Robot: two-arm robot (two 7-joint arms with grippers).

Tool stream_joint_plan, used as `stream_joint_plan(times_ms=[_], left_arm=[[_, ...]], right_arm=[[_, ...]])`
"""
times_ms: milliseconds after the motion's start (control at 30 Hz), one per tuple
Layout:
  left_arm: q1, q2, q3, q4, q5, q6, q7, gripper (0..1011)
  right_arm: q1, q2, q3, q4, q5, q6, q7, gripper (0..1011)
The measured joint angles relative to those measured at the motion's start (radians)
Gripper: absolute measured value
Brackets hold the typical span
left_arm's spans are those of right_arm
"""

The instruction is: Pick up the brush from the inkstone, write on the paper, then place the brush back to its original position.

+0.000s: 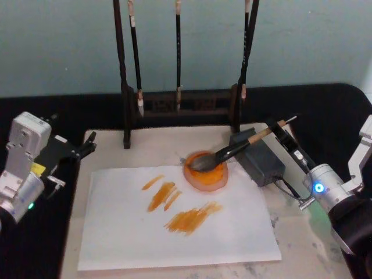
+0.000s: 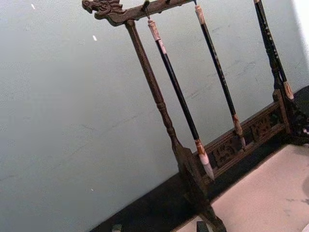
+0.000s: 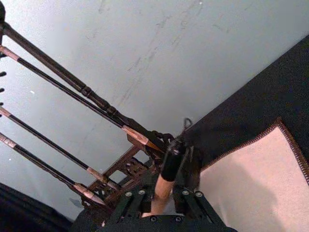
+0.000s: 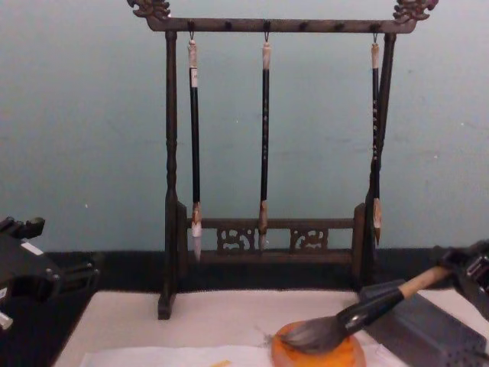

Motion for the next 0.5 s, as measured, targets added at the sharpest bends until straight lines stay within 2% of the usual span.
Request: stream_joint_plan(times_ms=[33, 133, 500], left_arm=[[0.000, 0.000, 0.000, 0.000, 0.000, 0.000, 0.000, 1001], [0.000, 0.000, 0.000, 0.000, 0.000, 0.000, 0.000, 1001], [0.000, 0.000, 0.000, 0.000, 0.000, 0.000, 0.000, 1001]], right_arm=[[0.000, 0.000, 0.000, 0.000, 0.000, 0.000, 0.000, 238], [0.000, 0.000, 0.000, 0.000, 0.001, 0.000, 0.001, 179], [0.004, 0.009, -0.009, -0.010, 0.000, 0.013, 0.019, 179]])
